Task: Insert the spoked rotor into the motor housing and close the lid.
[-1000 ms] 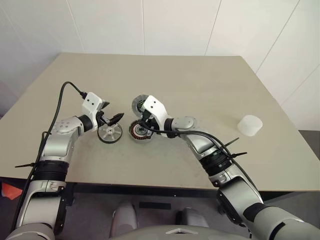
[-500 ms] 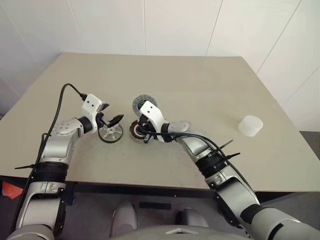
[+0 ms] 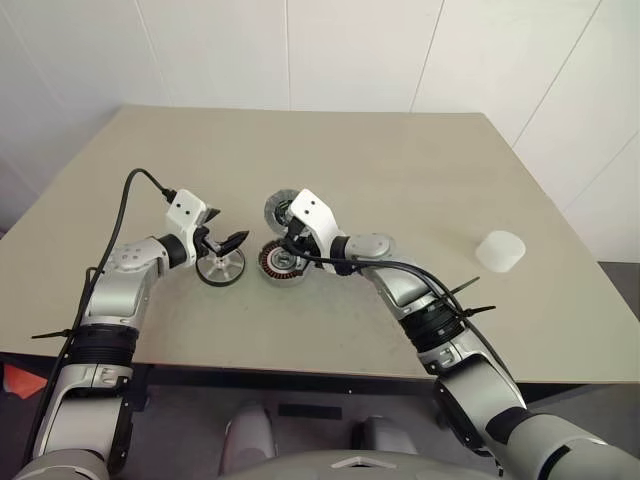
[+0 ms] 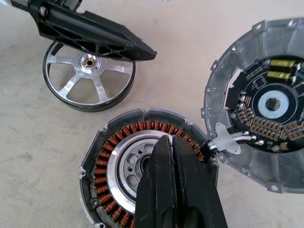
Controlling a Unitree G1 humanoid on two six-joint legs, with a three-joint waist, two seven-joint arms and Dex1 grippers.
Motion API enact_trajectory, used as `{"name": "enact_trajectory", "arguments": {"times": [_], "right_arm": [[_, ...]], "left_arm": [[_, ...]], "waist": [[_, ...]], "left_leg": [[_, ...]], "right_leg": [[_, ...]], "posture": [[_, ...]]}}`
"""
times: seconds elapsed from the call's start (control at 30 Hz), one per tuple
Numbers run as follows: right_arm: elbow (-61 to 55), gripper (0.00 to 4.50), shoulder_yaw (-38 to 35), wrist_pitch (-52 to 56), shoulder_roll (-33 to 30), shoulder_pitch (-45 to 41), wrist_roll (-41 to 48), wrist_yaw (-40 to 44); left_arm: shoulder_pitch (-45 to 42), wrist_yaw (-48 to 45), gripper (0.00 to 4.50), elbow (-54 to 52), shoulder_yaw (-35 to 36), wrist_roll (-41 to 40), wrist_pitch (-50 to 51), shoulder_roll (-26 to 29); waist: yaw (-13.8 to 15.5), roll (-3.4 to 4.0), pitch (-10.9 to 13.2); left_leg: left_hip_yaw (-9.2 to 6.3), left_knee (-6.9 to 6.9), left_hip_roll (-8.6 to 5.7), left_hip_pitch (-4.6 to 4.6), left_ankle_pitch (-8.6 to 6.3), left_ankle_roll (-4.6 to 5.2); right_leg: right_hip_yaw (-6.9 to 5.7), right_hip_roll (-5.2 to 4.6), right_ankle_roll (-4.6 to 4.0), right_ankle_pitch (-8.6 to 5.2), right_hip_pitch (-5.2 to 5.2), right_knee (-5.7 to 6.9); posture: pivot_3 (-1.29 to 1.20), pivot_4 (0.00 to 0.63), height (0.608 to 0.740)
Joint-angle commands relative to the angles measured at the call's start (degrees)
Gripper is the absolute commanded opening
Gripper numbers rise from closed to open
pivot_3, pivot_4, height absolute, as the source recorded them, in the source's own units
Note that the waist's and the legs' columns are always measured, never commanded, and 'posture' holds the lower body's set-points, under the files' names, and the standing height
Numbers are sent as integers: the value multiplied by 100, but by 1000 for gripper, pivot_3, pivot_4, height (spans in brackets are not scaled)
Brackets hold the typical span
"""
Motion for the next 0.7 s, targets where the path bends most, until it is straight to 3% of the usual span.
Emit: {"name": "enact_trajectory", "arguments": {"times": [0.03, 0.3, 0.7], "right_arm": [[49, 38, 41, 26, 94, 122, 47, -16], [381, 38, -200, -40, 217, 132, -30, -462], [-261, 38, -286, 90, 132, -232, 79, -414]], "left_arm": [[-100, 3, 4500, -157, 31, -10, -82, 60], [-60, 63, 4500, -197, 83, -4, -76, 91], [-114, 55, 4500, -151, 23, 8, -90, 48]], "waist": [[1, 0, 0], [-11, -2, -1], [-5, -2, -1]], "left_leg": [[0, 0, 0, 0, 0, 0], [0, 0, 0, 44, -2, 3], [-4, -2, 7, 36, 2, -3]], "right_leg": [[0, 0, 0, 0, 0, 0], [0, 0, -3, -2, 34, 2], [1, -1, -18, 8, 31, 4]], "posture": [[0, 0, 740], [0, 0, 740], [0, 0, 740]]}}
